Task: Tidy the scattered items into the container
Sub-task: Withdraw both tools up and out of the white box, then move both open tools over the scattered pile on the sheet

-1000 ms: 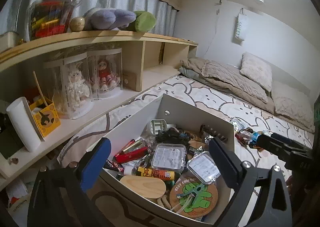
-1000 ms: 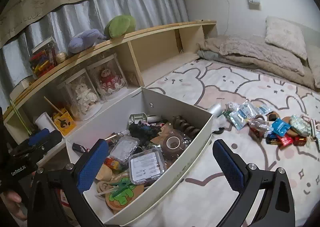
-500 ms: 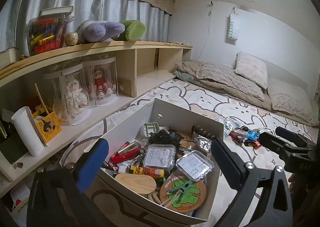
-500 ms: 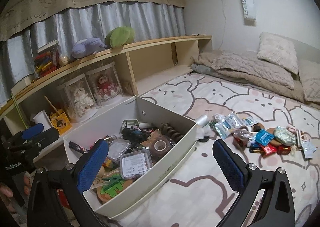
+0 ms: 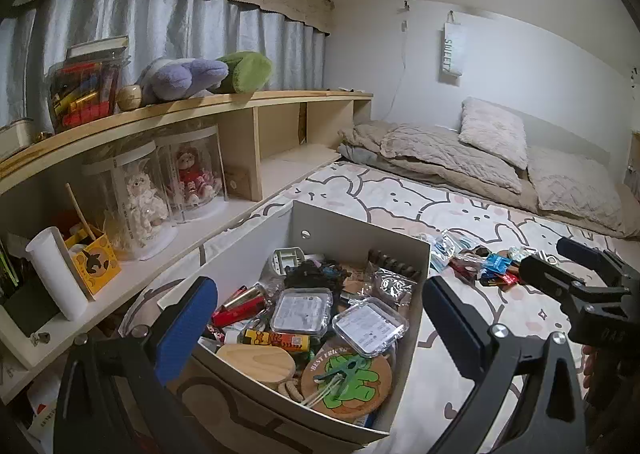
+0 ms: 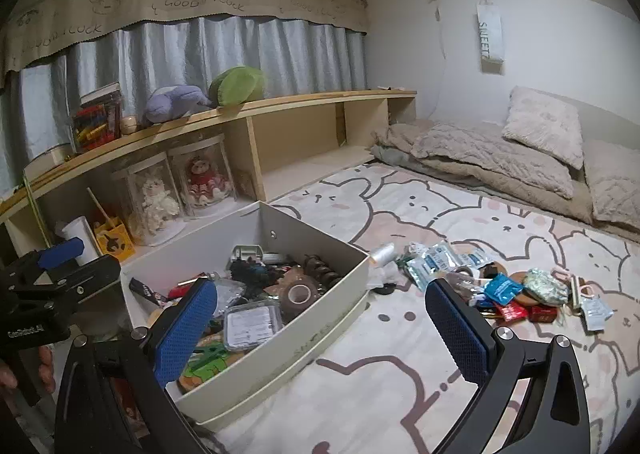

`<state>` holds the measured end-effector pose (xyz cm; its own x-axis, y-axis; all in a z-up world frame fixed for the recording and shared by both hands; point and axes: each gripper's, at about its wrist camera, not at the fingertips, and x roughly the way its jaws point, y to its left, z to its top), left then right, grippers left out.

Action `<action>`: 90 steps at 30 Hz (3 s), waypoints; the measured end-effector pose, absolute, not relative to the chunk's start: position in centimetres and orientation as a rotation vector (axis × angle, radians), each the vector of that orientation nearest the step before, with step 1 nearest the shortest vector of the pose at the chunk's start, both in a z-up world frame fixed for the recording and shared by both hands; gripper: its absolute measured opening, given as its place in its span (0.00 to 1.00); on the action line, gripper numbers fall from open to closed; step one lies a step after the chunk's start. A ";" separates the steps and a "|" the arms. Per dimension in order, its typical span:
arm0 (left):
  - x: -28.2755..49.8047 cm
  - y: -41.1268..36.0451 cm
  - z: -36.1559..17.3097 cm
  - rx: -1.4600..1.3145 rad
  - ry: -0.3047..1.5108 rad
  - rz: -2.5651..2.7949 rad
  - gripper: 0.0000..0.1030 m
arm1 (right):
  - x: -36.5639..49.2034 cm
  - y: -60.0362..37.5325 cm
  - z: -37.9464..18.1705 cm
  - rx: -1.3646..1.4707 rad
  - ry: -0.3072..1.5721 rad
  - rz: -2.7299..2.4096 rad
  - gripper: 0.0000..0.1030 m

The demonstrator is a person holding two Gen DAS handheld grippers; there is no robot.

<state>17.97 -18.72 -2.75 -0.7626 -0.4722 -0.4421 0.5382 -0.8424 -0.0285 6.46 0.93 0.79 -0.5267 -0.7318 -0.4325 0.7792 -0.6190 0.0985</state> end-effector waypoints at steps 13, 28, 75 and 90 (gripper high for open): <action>16.9 -16.9 -2.6 0.570 0.183 -2.539 1.00 | 5.8 2.9 1.0 0.543 0.111 -2.197 1.00; 15.0 -14.2 -2.9 0.569 0.191 -2.590 1.00 | 4.8 7.7 0.7 0.551 0.106 -2.326 1.00; 8.9 -4.6 -3.5 0.579 0.135 -2.889 1.00 | 4.1 21.9 -0.2 0.569 0.047 -2.671 1.00; 6.8 -4.0 -4.6 0.617 0.138 -2.932 1.00 | 3.1 22.6 -1.0 0.580 0.040 -2.697 1.00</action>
